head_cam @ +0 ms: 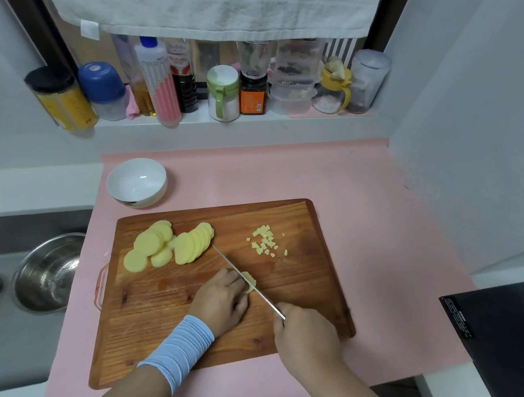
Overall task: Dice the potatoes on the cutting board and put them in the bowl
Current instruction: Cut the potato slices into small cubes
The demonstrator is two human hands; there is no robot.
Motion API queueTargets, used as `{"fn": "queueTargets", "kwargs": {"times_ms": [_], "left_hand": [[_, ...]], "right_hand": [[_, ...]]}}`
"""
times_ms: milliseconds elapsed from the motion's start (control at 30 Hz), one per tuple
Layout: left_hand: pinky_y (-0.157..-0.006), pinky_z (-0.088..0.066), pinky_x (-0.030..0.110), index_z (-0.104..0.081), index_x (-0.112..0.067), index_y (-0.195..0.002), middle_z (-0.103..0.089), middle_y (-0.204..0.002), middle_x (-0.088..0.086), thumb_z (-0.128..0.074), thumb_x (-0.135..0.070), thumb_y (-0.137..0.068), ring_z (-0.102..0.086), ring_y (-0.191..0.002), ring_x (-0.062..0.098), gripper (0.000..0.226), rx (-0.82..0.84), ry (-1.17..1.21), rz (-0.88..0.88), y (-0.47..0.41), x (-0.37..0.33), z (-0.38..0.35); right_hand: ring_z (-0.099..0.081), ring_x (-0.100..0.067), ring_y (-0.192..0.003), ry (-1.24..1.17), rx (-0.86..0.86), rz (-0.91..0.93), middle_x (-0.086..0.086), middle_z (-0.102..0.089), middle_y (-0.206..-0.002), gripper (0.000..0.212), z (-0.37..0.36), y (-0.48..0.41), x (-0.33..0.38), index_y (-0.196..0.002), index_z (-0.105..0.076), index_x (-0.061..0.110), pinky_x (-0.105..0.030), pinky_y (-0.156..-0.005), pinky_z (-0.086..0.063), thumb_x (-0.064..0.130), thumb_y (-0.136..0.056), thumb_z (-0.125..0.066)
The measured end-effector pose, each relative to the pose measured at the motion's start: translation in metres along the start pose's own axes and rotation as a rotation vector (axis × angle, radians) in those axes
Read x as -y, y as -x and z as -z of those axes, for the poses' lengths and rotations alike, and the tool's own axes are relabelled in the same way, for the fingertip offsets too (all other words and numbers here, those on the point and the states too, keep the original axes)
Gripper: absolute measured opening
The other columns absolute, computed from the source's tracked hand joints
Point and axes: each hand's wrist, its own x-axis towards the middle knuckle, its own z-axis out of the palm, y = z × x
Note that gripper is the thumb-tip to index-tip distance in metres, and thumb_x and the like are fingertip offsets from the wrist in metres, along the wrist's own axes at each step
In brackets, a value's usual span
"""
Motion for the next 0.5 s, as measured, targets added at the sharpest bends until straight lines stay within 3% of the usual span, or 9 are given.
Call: {"fn": "queueTargets", "kwargs": {"times_ms": [200, 400, 500], "left_hand": [[-0.068, -0.050, 0.030, -0.060, -0.016, -0.073, -0.056, -0.080, -0.003, -0.064, -0.022, -0.086, -0.053, -0.081, 0.017, 0.014, -0.048, 0.024, 0.010, 0.004, 0.000, -0.002], [-0.068, -0.051, 0.029, -0.063, -0.013, -0.076, -0.060, -0.084, -0.002, -0.063, -0.024, -0.087, -0.056, -0.082, 0.017, 0.015, -0.078, 0.057, 0.025, 0.008, 0.002, -0.007], [-0.070, -0.050, 0.028, -0.065, -0.012, -0.079, -0.060, -0.086, -0.001, -0.065, -0.023, -0.086, -0.056, -0.083, 0.018, 0.013, -0.094, 0.055, 0.026, 0.009, 0.002, -0.009]], "right_hand": [[-0.067, -0.012, -0.079, -0.034, 0.079, -0.057, 0.010, -0.070, -0.091, 0.033, 0.004, -0.007, -0.002, -0.112, -0.069, 0.027, -0.030, -0.074, -0.060, 0.042, -0.106, -0.040], [-0.060, -0.015, -0.074, -0.117, 0.130, -0.103, 0.006, -0.069, -0.091, 0.033, 0.001, -0.022, 0.000, -0.110, -0.072, 0.021, -0.026, -0.066, -0.048, 0.038, -0.105, -0.043], [-0.062, -0.019, -0.077, -0.121, 0.129, -0.114, 0.004, -0.071, -0.094, 0.033, 0.001, -0.026, 0.001, -0.105, -0.072, 0.021, -0.029, -0.070, -0.051, 0.038, -0.104, -0.044]]}}
